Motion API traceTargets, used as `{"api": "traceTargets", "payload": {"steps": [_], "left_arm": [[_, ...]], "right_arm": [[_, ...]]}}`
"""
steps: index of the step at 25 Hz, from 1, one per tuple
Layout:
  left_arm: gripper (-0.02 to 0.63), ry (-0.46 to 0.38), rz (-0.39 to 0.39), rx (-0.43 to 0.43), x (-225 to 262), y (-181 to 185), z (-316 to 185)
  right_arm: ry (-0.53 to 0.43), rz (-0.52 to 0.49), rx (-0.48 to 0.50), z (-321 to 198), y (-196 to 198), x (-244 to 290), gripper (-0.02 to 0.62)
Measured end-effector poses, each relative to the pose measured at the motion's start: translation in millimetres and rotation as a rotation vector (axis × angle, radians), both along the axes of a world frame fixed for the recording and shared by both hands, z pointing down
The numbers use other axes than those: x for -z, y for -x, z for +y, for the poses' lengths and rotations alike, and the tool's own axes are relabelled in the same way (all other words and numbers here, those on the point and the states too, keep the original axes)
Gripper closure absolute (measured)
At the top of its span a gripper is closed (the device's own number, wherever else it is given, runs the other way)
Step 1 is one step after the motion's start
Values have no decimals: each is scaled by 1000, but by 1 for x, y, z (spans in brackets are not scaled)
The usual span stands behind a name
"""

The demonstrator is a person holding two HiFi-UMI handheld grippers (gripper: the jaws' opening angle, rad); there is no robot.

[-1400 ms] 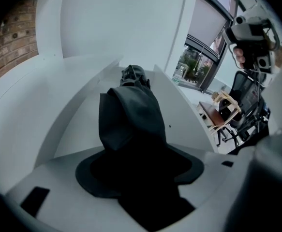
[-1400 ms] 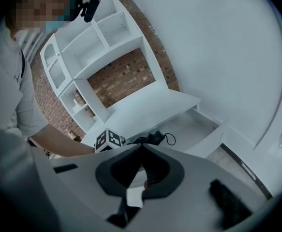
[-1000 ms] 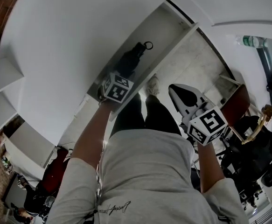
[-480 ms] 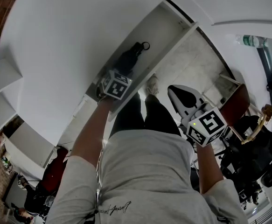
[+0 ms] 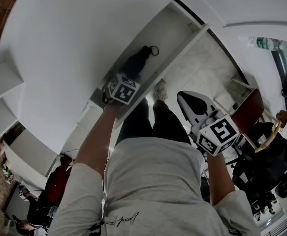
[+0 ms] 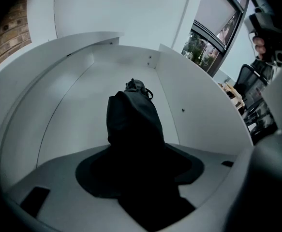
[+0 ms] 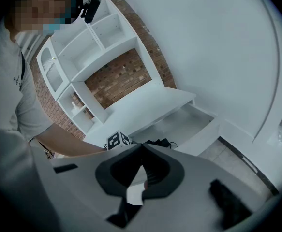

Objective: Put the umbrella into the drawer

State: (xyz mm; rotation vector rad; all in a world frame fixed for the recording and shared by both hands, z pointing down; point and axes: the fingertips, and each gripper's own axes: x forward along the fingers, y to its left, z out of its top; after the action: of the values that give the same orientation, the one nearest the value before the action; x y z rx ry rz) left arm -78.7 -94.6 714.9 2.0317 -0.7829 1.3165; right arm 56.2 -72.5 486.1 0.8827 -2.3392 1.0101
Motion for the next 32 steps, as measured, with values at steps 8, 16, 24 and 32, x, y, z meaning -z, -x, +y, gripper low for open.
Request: {"api": "traceTargets", "payload": {"steps": [8, 16, 24, 32], "left_arm": [[318, 25, 1, -10, -5, -2, -1], [316, 18, -25, -14, -5, -3, 1], [314, 22, -41, -14, -10, 0, 3], [314, 8, -36, -14, -7, -3, 1]], "right_arm": [[-1, -7, -4, -1, -1, -1, 568], [0, -14, 5, -1, 1, 0, 568], [10, -7, 5, 0, -4, -1, 568], [8, -10, 13, 6, -6, -2, 568]]}}
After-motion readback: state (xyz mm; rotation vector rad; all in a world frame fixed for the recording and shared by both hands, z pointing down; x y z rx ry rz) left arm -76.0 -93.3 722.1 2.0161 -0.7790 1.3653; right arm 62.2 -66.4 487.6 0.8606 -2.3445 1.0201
